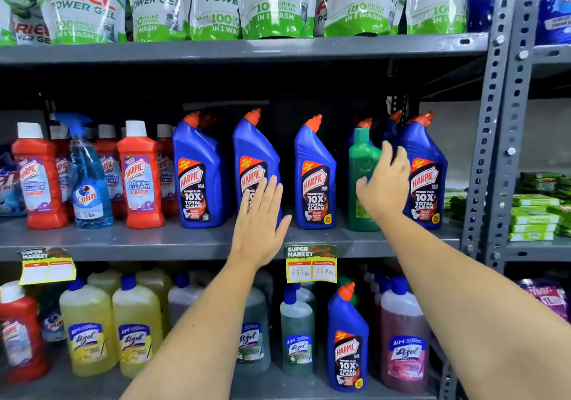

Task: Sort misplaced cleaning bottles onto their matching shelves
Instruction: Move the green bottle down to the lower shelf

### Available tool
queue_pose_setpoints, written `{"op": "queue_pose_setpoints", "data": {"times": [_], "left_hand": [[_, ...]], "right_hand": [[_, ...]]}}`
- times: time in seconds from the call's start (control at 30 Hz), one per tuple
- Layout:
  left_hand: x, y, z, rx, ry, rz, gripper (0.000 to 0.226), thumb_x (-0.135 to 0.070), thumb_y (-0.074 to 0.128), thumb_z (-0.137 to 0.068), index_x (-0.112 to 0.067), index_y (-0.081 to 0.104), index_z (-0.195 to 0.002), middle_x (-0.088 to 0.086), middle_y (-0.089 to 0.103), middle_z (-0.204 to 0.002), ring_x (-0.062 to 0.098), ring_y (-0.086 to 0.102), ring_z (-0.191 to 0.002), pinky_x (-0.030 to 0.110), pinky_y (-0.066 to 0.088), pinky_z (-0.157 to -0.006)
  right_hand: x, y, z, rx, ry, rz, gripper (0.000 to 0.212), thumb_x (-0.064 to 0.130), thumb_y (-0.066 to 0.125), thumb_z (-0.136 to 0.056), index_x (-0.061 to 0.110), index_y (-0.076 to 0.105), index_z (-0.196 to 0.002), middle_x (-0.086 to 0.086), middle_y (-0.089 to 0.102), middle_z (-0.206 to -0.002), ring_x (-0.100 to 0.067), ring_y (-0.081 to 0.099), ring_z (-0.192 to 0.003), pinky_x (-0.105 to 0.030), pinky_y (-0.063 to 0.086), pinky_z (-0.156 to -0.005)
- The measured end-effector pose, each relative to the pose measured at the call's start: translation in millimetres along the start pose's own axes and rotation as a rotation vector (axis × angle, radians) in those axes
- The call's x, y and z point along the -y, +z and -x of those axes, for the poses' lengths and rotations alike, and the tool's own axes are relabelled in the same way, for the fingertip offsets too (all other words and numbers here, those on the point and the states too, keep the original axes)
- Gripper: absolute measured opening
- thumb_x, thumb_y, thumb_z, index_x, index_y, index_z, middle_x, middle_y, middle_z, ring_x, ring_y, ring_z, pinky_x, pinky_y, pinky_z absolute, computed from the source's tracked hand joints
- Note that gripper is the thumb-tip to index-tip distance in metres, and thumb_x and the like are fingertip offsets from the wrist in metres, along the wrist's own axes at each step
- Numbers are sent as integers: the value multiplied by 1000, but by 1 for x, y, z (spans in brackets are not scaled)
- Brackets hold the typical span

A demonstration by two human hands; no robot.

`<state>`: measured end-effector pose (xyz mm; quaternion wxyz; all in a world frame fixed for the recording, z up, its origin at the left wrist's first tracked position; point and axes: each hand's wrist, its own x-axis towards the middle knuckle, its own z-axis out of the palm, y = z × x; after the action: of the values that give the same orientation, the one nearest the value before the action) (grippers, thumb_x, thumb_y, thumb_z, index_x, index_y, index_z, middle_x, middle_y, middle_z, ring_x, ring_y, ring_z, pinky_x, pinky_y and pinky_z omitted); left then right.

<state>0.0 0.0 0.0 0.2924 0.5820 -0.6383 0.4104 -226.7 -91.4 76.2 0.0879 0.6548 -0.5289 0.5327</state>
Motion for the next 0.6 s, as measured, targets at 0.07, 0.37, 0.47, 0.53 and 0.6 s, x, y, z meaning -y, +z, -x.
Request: {"op": "queue_pose_setpoints", "data": {"times": [0.07, 0.37, 0.47, 0.53, 0.6], "left_hand": [[-2, 6, 15, 62, -25, 25, 62, -41, 32, -100, -7, 25, -151, 9, 14, -160, 21, 4, -147, 48, 15, -116], [-5, 33, 47, 124, -71, 72, 50, -36, 31, -99, -7, 59, -128, 9, 60, -132, 28, 47, -129, 42, 29, -107], [-4, 33, 48, 98, -76, 99, 48, -36, 33, -98, -7, 63, -122, 9, 66, -121, 31, 54, -121, 41, 32, -103], [-5, 32, 49, 69, -80, 98, 46, -35, 34, -98, -6, 65, -117, 8, 68, -114, 32, 57, -115, 41, 33, -99], [-5, 31, 50, 61, -85, 104, 45, -35, 35, -98, -7, 66, -113, 8, 69, -110, 32, 58, -112, 40, 32, -97]], "right_hand": [[-4, 2, -5, 80, 117, -167, 96, 21, 73, -77, 15, 13, -152, -20, 21, -156, -43, 30, -139, -55, 39, -104], [-32, 26, -6, 317, 316, -399, 104, 35, 87, -67, 7, 24, -145, -15, 42, -144, -35, 46, -130, -44, 38, -104], [-30, 27, -6, 277, 325, -433, 94, 30, 86, -68, 4, 29, -138, -16, 44, -140, -36, 47, -127, -44, 38, -102], [-31, 26, -2, 240, 313, -481, 96, 29, 87, -67, 4, 29, -139, -17, 45, -140, -35, 48, -126, -44, 39, -104], [-37, 23, 4, 177, 295, -558, 104, 35, 90, -58, 6, 30, -138, -15, 49, -136, -33, 52, -123, -47, 42, -106]]}}
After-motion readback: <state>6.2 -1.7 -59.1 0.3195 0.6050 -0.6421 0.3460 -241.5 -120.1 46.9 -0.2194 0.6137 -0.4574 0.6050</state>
